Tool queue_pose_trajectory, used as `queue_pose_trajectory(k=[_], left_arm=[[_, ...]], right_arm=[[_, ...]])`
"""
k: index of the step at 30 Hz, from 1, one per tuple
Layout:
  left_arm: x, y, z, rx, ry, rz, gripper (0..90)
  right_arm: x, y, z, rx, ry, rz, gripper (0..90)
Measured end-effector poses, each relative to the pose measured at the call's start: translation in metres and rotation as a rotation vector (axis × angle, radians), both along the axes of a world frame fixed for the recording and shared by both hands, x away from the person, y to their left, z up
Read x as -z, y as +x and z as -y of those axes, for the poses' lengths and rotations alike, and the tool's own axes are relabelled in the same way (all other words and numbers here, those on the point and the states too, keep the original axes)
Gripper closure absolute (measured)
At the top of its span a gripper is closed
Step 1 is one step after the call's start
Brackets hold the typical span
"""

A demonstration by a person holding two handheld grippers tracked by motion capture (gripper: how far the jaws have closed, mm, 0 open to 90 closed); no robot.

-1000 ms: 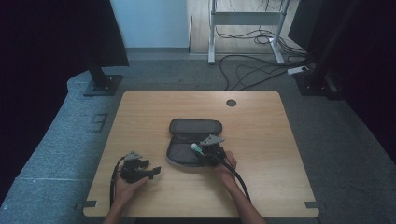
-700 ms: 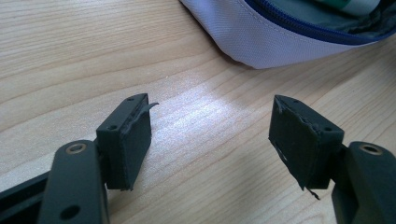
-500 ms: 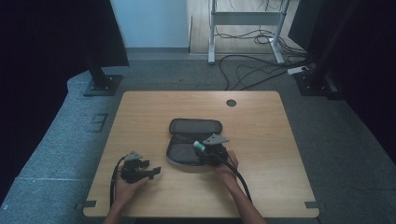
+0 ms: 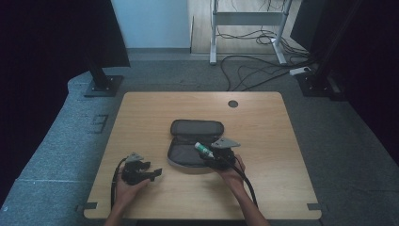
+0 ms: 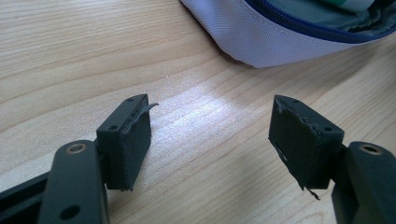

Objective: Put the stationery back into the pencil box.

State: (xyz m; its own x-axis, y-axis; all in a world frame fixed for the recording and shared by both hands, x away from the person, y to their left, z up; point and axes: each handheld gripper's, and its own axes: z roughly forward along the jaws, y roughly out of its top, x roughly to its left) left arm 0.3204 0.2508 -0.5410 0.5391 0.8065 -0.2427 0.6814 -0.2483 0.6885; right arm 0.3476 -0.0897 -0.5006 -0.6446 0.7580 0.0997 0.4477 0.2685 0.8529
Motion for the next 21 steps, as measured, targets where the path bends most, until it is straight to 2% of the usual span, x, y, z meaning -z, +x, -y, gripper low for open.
queue_pose_trajectory(k=[14, 17, 19, 21], left_arm=[[0.001, 0.0, 0.001, 0.003, 0.001, 0.001, 30.0], [0.001, 0.0, 0.001, 0.003, 0.001, 0.001, 30.1], [0.001, 0.0, 0.001, 0.003, 0.001, 0.002, 30.1], [0.001, -0.001, 0.001, 0.005, 0.004, 0.002, 30.0]], right_arm=[[-0.006, -0.019, 0.022, -0.008, 0.035, 0.0, 46.6], [-0.008, -0.028, 0.038, 0.011, 0.062, -0.006, 46.6], [-0.008, -0.03, 0.041, 0.015, 0.068, -0.008, 46.6], [-0.01, -0.034, 0.053, 0.03, 0.111, -0.007, 46.6]])
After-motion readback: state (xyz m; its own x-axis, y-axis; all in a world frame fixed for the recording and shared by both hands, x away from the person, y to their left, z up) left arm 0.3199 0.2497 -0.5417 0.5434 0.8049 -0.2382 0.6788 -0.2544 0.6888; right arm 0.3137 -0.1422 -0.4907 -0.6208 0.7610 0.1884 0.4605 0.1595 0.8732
